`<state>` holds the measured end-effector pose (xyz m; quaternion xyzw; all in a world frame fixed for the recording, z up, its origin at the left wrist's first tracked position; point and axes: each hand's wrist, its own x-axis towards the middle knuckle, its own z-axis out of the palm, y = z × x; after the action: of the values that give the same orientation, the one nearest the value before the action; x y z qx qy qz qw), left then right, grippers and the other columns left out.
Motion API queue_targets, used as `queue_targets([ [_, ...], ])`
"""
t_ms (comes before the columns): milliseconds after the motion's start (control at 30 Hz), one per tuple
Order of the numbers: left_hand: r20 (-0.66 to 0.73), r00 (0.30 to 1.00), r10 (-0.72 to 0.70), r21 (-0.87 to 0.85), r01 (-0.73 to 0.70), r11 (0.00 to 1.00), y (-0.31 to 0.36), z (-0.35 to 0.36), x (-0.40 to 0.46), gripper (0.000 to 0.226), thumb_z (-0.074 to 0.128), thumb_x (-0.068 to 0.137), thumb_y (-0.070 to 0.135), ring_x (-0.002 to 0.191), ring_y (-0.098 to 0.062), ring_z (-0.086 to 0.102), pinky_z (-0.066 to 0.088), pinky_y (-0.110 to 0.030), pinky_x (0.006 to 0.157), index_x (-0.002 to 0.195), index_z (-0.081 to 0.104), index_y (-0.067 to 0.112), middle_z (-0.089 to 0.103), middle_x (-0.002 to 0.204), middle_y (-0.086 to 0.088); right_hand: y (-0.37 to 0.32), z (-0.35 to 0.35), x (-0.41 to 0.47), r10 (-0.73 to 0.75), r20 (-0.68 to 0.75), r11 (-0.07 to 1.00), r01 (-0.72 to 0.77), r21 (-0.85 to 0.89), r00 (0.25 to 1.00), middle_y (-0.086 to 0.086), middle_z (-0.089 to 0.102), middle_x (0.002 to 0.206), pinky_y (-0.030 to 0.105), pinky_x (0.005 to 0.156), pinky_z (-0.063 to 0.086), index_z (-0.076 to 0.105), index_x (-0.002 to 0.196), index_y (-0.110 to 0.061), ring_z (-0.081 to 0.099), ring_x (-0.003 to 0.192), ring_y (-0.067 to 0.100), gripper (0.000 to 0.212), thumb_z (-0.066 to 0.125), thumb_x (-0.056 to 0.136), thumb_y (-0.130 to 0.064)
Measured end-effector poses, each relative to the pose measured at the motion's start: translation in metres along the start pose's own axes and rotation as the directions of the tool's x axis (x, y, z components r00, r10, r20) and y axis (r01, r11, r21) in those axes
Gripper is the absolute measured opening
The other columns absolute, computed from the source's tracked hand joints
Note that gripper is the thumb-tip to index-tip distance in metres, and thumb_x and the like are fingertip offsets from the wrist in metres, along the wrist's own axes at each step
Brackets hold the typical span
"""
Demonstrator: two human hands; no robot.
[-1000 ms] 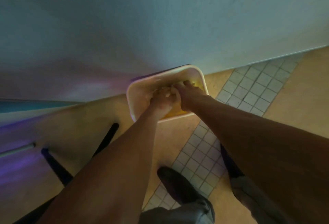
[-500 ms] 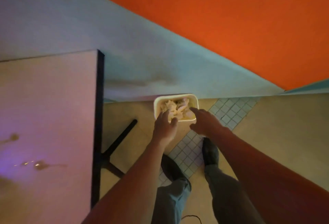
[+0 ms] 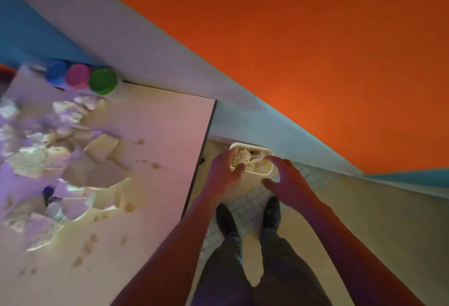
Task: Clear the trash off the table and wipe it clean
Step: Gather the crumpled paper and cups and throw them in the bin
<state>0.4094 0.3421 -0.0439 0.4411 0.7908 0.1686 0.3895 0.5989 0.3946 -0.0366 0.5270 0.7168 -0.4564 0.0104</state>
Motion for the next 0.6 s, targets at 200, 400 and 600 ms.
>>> queue_targets([
  [200, -0.173, 0.985, 0.008, -0.074, -0.021, 0.997, 0.011, -0.040, -0.050, 0.052, 0.064, 0.097, 0.027, 0.131, -0.025, 0.051, 0.038, -0.032, 0.108, 0.146, 0.048, 0.019, 0.054, 0.143, -0.008, -0.046, -0.026, -0.003, -0.145, -0.014, 0.989, 0.146, 0.033, 0.989, -0.001, 0.053, 0.126, 0.031, 0.085, 0.044, 0.048, 0.141, -0.032, 0.059, 0.111, 0.019, 0.062, 0.076, 0.085, -0.027],
  [400, -0.321, 0.943, -0.090, -0.162, 0.039, 0.986, -0.008, -0.068, -0.093, 0.055, 0.058, 0.095, 0.044, 0.132, -0.021, 0.050, 0.043, -0.039, 0.110, 0.147, 0.047, 0.028, 0.049, 0.147, -0.001, -0.105, -0.017, 0.000, -0.302, 0.093, 0.953, 0.299, 0.044, 0.949, -0.005, 0.053, 0.122, 0.034, 0.092, 0.048, 0.049, 0.141, -0.035, 0.058, 0.108, 0.014, 0.060, 0.074, 0.086, -0.034],
  [600, -0.471, 0.867, -0.161, -0.251, 0.043, 0.967, -0.036, -0.102, -0.113, 0.048, 0.060, 0.099, 0.039, 0.135, -0.014, 0.044, 0.040, -0.035, 0.110, 0.145, 0.044, 0.038, 0.044, 0.150, 0.006, -0.176, 0.020, 0.012, -0.434, 0.209, 0.899, 0.438, 0.027, 0.877, -0.003, 0.050, 0.134, 0.037, 0.096, 0.050, 0.045, 0.143, -0.036, 0.056, 0.117, 0.016, 0.060, 0.071, 0.089, -0.032],
])
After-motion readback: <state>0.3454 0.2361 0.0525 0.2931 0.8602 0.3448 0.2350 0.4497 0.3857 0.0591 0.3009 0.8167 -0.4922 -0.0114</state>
